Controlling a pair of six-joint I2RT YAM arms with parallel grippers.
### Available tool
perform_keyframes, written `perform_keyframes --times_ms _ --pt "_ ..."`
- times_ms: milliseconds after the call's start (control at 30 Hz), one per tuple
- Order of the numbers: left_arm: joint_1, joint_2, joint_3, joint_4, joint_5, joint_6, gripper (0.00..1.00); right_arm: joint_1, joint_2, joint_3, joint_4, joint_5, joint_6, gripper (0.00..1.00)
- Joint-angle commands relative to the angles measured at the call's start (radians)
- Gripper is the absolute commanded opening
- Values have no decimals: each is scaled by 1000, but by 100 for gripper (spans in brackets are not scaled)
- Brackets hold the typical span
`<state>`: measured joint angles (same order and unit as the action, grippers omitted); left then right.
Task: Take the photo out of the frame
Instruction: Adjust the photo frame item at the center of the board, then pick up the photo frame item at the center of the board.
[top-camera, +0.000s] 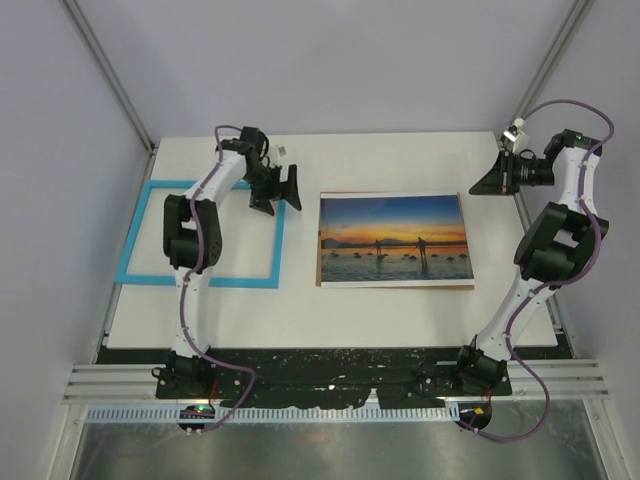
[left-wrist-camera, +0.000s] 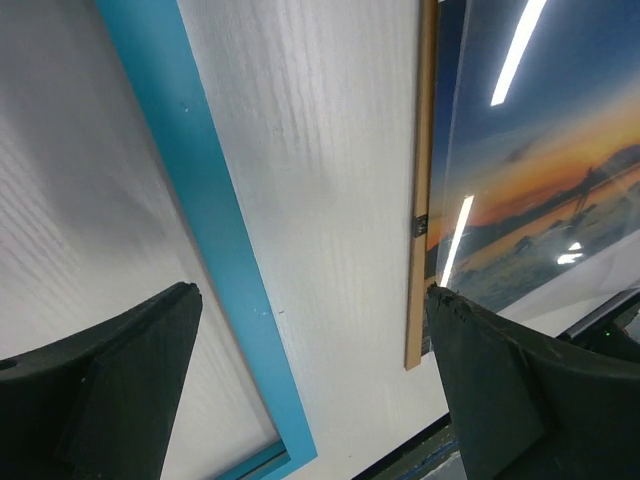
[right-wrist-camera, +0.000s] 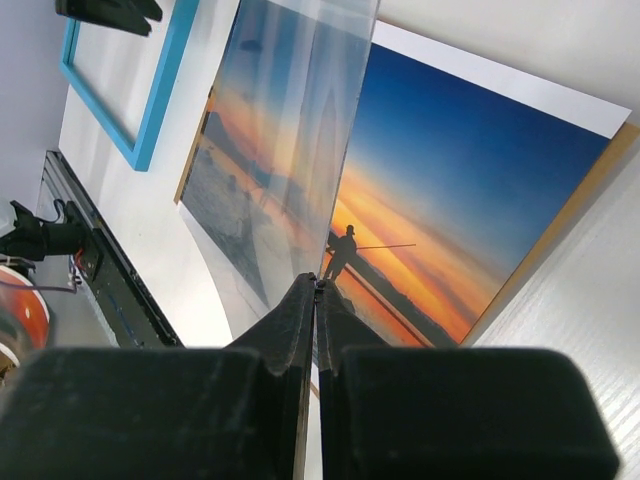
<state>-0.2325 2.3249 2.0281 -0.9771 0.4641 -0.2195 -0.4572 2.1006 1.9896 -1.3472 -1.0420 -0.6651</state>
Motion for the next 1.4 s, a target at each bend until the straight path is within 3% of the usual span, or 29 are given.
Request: perform_keyframes --times_ms 0,267,433,700,1133,1367 --pt "18 -134 76 80 122 19 100 0 -91 -18 -171 -50 -114 8" --pt "9 -29 176 218 266 -92 100 2 -128 -11 -170 -78 -152 8" --pt "-24 76 245 262 240 -150 100 2 -168 -25 -171 -98 -194 8" --pt "-56 125 218 399 235 -244 100 2 -191 -29 -168 -118 -200 8" --pt "-65 82 -24 678 450 -420 100 2 -163 -28 -168 -102 -188 8" --pt "-77 79 -80 773 519 -474 100 2 -137 -12 -170 -101 -176 8"
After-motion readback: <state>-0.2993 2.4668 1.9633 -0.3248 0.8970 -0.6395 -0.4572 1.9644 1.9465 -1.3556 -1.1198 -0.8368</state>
